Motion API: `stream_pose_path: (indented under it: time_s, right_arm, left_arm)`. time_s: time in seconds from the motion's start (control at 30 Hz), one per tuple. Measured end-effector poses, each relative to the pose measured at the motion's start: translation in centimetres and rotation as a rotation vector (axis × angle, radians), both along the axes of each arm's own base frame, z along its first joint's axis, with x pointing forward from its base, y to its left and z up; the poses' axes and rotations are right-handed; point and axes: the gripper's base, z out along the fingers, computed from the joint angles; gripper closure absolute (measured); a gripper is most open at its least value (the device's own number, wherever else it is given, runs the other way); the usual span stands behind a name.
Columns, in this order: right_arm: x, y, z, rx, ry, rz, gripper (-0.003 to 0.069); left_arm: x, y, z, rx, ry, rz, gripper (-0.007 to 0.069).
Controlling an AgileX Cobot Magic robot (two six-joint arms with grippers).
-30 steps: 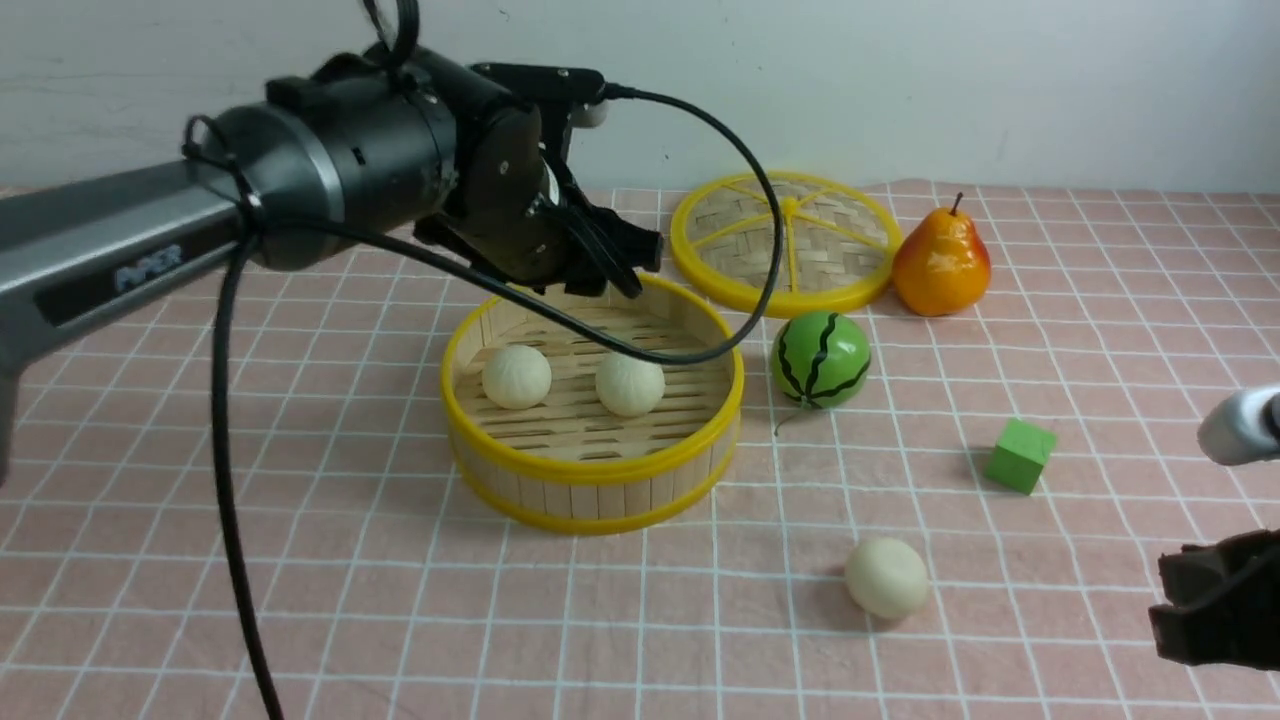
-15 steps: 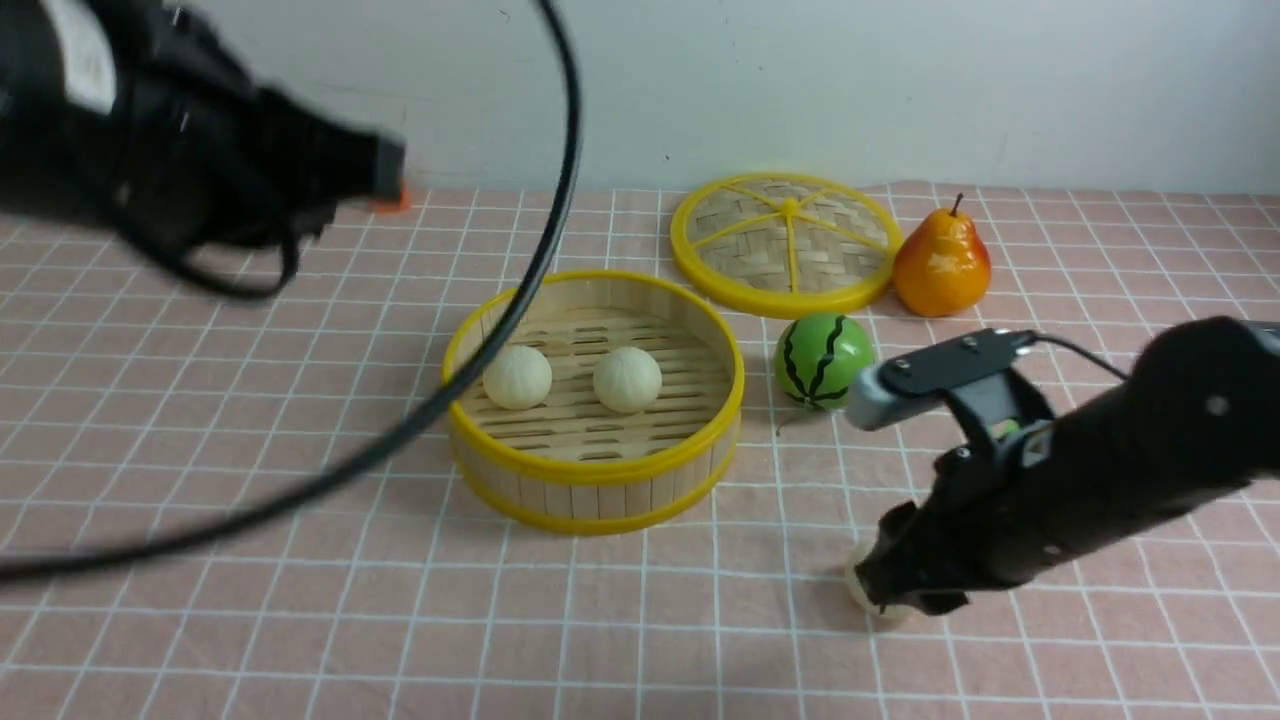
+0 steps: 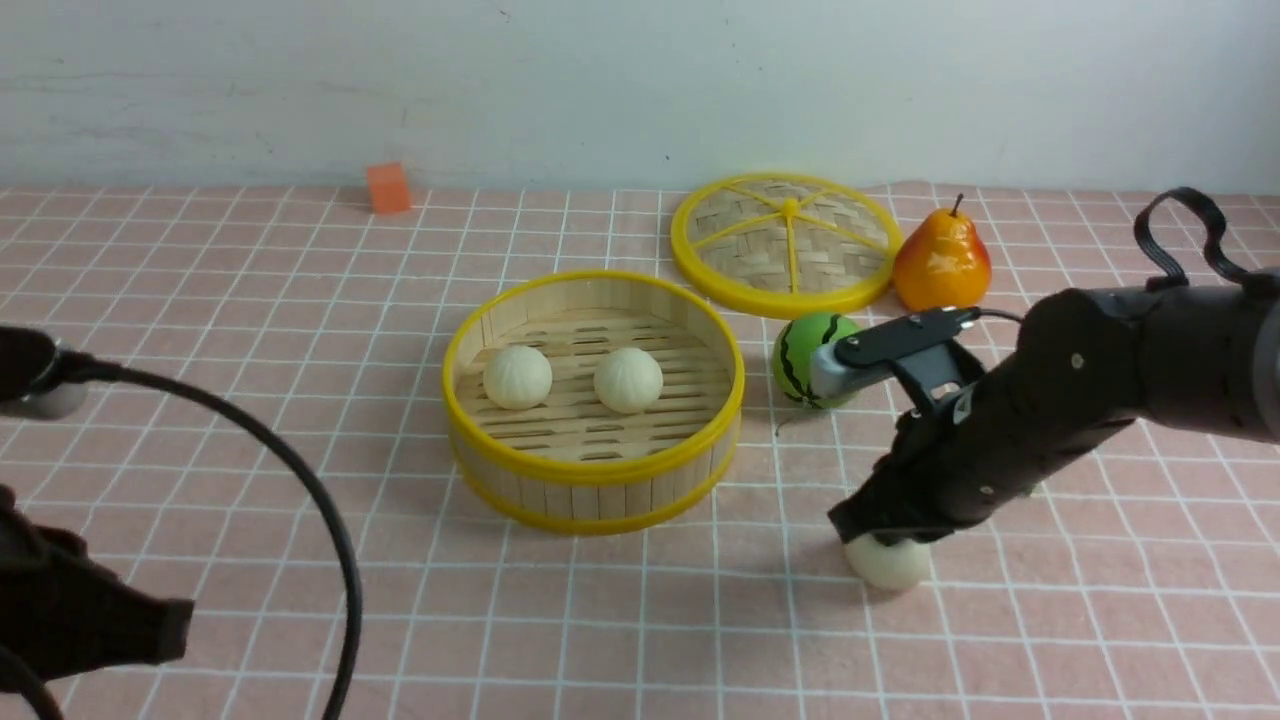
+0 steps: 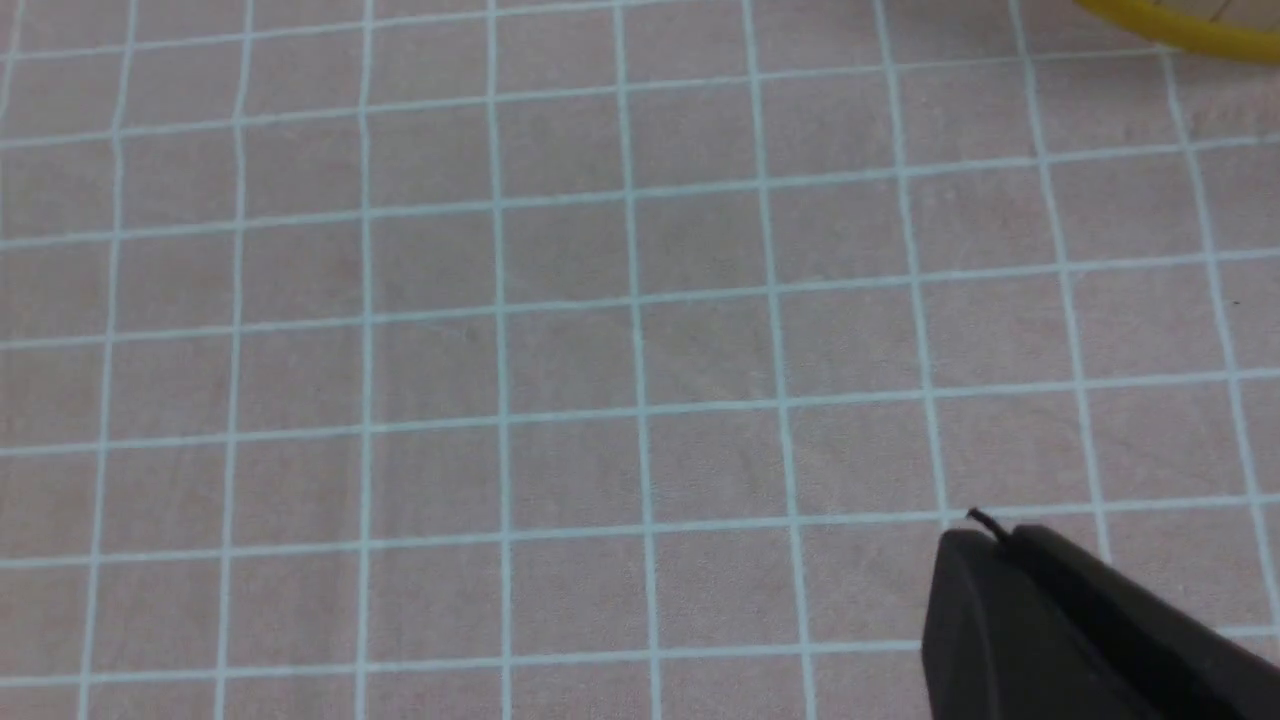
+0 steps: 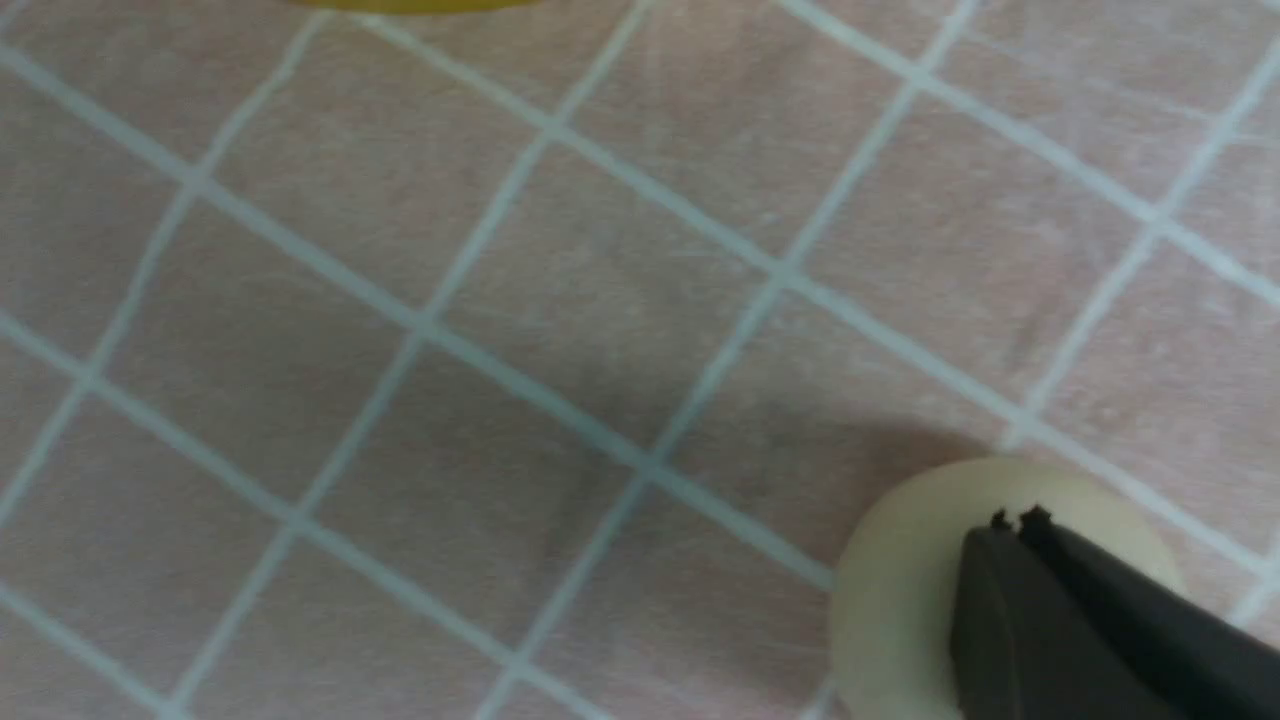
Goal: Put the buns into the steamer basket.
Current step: Use the right arm to grab a steamed stuffed bun
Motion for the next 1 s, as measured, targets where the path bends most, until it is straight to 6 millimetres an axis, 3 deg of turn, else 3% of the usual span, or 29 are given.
stream_pose_path:
  time_s: [0.17,0.23,0.43,0.63,0.73,0.83,1.0]
  right_arm:
    - [0.8,-2.7,0.2,-0.044,0.012,-0.09,0.0616]
    - [0.9,-2.6,0.5,-0.04,0.006,-0.093,0.0598]
    - [2.2,-2.4,4.3,-0.059,-0.061,-0.066,0.0498]
    - [1.4,-1.6,6.3,-0.104,0.073,-0.02,0.0405]
    - [0.3,-0.1,6.1,-0.096,0.144,0.036,0.0411]
    - [-1.0,2.0,4.5,-0.077,0.221,0.124,0.0447]
    - [0.0,1.9,2.5,-0.099,0.194,0.097,0.045]
  left_arm:
    - [-0.6,0.6,-0.4,-0.024,-0.07,0.04,0.0638]
    - [-0.5,0.6,-0.6,-0.034,-0.087,0.043,0.0638]
    - [-0.3,0.4,-1.8,-0.08,-0.134,0.047,0.0638]
    - [-0.1,0.1,-1.7,-0.111,-0.165,0.035,0.0638]
    - [-0.1,0.1,-1.6,-0.116,-0.171,0.031,0.0638]
    - [-0.1,0.1,-1.6,-0.117,-0.174,0.029,0.0638]
    - [-0.1,0.1,-1.6,-0.117,-0.173,0.029,0.0638]
